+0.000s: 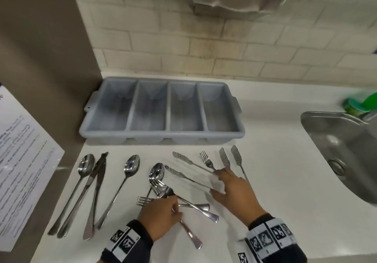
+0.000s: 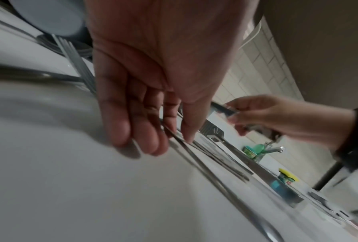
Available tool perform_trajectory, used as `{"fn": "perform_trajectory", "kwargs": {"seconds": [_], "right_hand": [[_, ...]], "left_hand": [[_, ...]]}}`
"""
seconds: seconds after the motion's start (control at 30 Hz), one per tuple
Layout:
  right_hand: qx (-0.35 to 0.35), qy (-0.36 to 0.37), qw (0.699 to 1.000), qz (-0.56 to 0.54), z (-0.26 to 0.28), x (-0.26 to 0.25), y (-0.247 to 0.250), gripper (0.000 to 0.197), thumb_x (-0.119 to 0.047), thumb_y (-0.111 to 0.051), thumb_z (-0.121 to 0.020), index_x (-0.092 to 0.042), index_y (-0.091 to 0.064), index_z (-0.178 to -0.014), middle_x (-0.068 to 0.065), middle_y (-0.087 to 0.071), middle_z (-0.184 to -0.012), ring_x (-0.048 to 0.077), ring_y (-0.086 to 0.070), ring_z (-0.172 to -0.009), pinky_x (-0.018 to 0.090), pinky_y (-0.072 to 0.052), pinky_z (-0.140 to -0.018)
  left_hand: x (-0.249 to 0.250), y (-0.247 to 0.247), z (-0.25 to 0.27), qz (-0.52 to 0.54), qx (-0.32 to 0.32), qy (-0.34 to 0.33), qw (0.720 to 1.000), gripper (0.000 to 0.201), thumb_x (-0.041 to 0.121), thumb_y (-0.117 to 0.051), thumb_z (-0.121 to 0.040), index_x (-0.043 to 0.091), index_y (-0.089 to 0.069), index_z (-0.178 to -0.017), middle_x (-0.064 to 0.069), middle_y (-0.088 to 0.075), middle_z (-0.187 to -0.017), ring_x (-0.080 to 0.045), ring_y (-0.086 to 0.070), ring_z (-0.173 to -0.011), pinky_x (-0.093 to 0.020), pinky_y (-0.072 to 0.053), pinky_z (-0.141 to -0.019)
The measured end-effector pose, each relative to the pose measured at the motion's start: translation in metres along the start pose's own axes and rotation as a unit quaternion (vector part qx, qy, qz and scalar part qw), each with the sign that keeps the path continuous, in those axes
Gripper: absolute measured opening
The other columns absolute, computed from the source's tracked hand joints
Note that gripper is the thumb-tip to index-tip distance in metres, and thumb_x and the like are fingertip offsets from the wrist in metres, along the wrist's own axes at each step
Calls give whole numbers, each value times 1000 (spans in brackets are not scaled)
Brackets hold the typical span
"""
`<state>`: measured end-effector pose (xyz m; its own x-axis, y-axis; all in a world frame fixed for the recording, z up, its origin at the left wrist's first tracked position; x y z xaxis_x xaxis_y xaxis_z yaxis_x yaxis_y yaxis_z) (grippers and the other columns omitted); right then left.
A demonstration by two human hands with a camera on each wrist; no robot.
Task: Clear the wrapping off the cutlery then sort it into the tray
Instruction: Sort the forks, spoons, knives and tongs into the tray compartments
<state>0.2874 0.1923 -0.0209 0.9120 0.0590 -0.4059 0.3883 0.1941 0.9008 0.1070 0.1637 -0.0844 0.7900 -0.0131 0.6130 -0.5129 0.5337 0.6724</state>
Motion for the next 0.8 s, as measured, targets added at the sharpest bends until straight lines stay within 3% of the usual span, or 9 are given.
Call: {"fn": "perform_trajectory", "kwargs": {"seconds": [0.1,0.2,0.27,0.33,0.4,0.47,0.6,0.7,0.8], "right_hand": [[41,41,998,-32,5,-3,53,49,-38,-67,-78,-29,-49,-122,-17,-50,-108,-1,-50,-63,6,-32,-55],[125,48,988,-80,-19,2,109,50,-34,-65,-81,-30,-45,-127,-13,-48,-106,4,-52,-61,14,-37,-55],[142,17,983,-115,-55,14,125,51,-30,-61,-84,-24,-42,-131,-6,-47,-111,13,-53,-69,23,-41,-63],[116,-20,981,-153,-96,27,121,48,-26,-57,-82,-18,-43,-128,4,-51,-112,22,-55,-76,31,-45,-66],[77,-58,981,-168,-131,36,109,40,-20,-53,-80,-9,-49,-119,14,-58,-100,28,-55,-69,31,-45,-59],[43,-88,986,-133,-156,40,96,25,-14,-51,-83,0,-54,-103,18,-58,-88,30,-53,-68,31,-44,-59],[-25,-82,996,-3,-188,36,79,22,-13,-49,-86,5,-60,-94,27,-64,-104,37,-60,-90,37,-46,-72],[-42,-78,995,34,-205,38,72,23,-6,-49,-88,9,-59,-102,29,-63,-112,38,-60,-104,38,-48,-82],[-24,-61,997,37,-208,35,67,34,-12,-52,-86,7,-53,-115,29,-61,-116,39,-59,-105,39,-48,-87]], "left_hand": [[-11,5,4,-33,36,31,998,22,37,-62,-79,30,-46,-66,12,-54,-69,-2,-49,-62,-16,-39,-60],[-13,16,8,-26,78,53,995,29,29,-62,-79,38,-40,-63,14,-49,-67,-1,-49,-67,-14,-36,-62],[-12,22,12,-2,97,66,993,24,21,-59,-81,37,-44,-70,13,-47,-69,-2,-48,-67,-13,-36,-60],[-11,27,17,32,125,78,989,27,14,-57,-78,37,-46,-69,11,-50,-69,-3,-49,-67,-14,-38,-62],[-12,30,22,65,153,84,983,27,11,-58,-76,35,-48,-69,7,-55,-69,-7,-51,-65,-19,-43,-67],[-12,35,28,74,187,91,975,21,10,-57,-78,31,-54,-75,6,-60,-75,-11,-55,-73,-15,-43,-66],[-10,45,47,91,279,94,951,20,10,-54,-84,30,-57,-81,11,-63,-90,-2,-54,-90,-7,-42,-70],[-4,44,67,115,317,94,937,25,11,-55,-87,35,-56,-81,15,-67,-91,-11,-58,-64,-11,-45,-67],[12,44,80,127,310,66,940,31,14,-60,-86,44,-56,-75,32,-63,-87,-9,-39,-40,-7,-37,-48]]}}
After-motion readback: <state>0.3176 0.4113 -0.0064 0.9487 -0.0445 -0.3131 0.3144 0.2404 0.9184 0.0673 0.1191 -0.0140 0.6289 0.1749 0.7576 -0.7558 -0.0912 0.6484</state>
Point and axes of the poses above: each hand's wrist, its own z-axis away from the middle knuckle, its own y-axis out of the back of the hand, x = y × z, the point moved 9 cm from there along -z, towards the middle knuckle
